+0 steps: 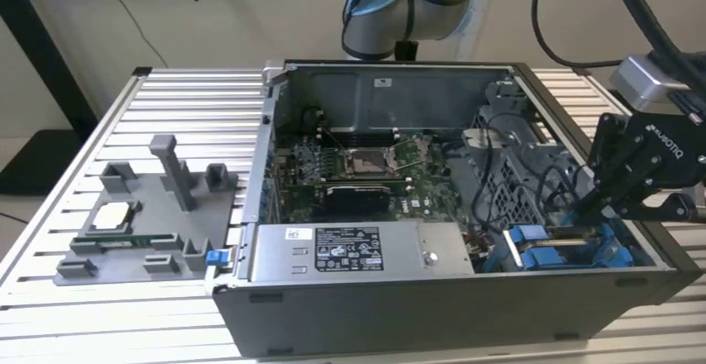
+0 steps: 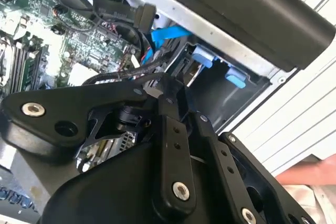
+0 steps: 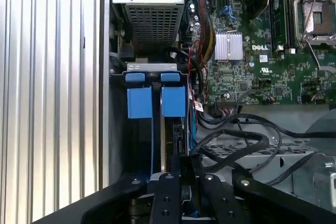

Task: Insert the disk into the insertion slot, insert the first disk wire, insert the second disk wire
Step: 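Insert the first disk wire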

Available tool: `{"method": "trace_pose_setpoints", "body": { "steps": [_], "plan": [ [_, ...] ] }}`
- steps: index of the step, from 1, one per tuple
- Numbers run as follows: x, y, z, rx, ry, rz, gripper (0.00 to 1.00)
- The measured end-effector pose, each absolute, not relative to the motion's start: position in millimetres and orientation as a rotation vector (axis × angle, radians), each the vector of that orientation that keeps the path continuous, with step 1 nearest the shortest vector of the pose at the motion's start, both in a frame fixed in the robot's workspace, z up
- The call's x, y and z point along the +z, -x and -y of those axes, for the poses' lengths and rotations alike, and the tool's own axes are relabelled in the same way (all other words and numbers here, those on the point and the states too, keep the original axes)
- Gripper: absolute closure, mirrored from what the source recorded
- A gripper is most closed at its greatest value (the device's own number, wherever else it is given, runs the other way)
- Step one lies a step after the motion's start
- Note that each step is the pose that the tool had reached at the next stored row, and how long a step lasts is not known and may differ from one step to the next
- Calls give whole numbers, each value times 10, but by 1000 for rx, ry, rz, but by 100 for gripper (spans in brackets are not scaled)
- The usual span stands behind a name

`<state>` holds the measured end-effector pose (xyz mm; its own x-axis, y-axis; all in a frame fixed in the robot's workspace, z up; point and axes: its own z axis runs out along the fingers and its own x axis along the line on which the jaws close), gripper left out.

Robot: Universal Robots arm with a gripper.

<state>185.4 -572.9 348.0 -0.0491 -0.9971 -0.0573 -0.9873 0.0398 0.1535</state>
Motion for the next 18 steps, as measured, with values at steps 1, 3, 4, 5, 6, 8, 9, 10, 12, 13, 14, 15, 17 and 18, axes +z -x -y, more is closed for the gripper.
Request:
{"method": "trace_pose_setpoints", "body": {
  "steps": [1, 3, 4, 5, 6, 8, 9, 10, 12, 13, 14, 15, 17, 18],
  "plan": [
    [3475, -1891, 5729, -241, -2115, 2213, 100],
    [3468, -1942, 5730, -263, -2102, 2200, 100],
    [3465, -1950, 5729, -272, -2099, 2193, 100],
    [3462, -1952, 5729, -280, -2098, 2184, 100],
    [3459, -1953, 5728, -283, -2103, 2175, 100],
    [3451, -1952, 5729, -283, -2106, 2170, 100],
    [3447, -1952, 5730, -285, -2108, 2170, 100],
    [3444, -1952, 5730, -288, -2110, 2170, 100],
    [3442, -1953, 5728, -292, -2112, 2170, 100],
    [3440, -1953, 5728, -292, -2112, 2170, 100],
    [3439, -1953, 5728, -292, -2114, 2169, 100],
    [3436, -1953, 5729, -293, -2117, 2166, 100],
    [3432, -1952, 5729, -292, -2124, 2158, 100],
    [3432, -1952, 5729, -292, -2125, 2157, 100]
  ]
}}
